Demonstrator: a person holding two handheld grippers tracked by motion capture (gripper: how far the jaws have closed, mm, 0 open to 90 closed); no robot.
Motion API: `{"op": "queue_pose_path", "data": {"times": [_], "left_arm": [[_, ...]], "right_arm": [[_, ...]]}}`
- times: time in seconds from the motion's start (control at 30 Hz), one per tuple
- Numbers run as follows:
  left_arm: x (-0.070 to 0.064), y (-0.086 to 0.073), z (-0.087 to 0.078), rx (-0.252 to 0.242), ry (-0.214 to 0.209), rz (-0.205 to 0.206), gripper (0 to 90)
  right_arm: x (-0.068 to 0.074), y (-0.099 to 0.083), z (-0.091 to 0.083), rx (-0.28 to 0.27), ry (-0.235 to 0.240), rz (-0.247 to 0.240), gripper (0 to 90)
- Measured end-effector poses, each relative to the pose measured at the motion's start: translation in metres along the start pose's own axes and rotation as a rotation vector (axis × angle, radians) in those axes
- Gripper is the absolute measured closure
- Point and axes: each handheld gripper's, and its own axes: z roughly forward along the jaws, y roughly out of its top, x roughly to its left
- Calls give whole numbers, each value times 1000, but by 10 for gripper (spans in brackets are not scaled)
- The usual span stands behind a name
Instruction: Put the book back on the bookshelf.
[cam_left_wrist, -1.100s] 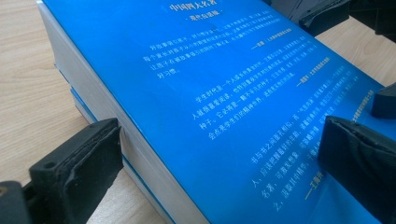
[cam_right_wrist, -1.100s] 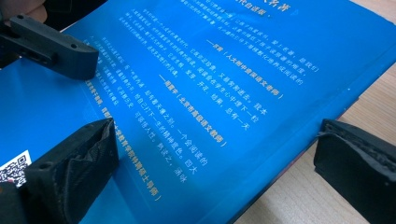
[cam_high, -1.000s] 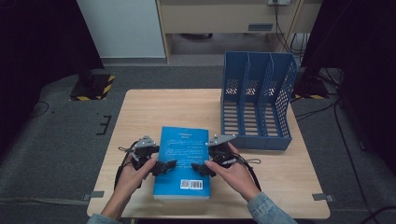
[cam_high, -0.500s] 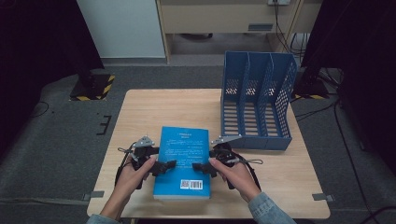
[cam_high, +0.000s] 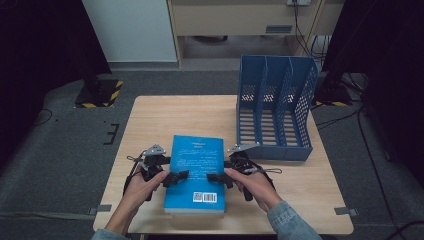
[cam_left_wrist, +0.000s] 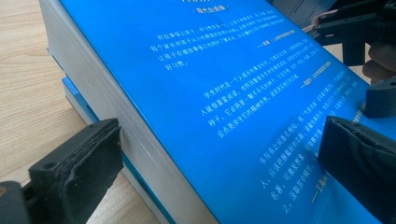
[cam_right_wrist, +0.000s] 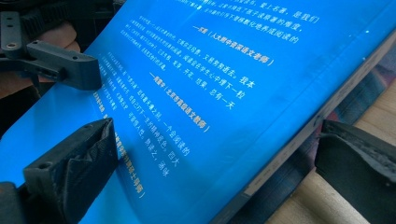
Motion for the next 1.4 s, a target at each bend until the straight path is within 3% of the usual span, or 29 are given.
{"op": "queue_pose_path", "data": {"times": [0.07,0.13,0.2,0.3,0.43,0.53,0.57,0.6,0.7,0.83,0.97,1.27,1.3,1.4], "left_arm": [[1,0,1,-6,0,-7,0],[1,-1,2,-13,0,-8,0],[1,0,2,-11,-1,-8,0],[5,1,2,-8,-18,-5,0],[11,6,3,28,-41,-2,0],[9,10,2,46,-22,15,2],[7,12,0,48,-3,14,33],[7,12,0,48,-3,14,59],[11,16,-9,32,27,-28,212],[14,18,-16,18,42,-55,374],[15,24,-22,29,54,-41,520],[16,32,-34,53,54,-44,653],[17,33,-37,35,58,-42,663],[17,34,-40,9,62,-48,681]], "right_arm": [[-1,0,1,4,14,14,4],[-4,-2,6,5,65,47,6],[-2,0,8,11,62,57,1],[-7,-2,12,-15,95,64,4],[-6,1,11,8,95,59,10],[-5,6,8,35,80,31,30],[-2,11,4,48,66,1,55],[-2,11,4,48,66,1,55],[6,20,-2,47,23,-57,84],[9,28,-5,26,-6,-74,124],[11,34,-6,23,-10,-89,169],[23,60,-13,34,-37,-135,273],[26,64,-15,24,-39,-158,312],[28,70,-19,13,-33,-161,350]]}}
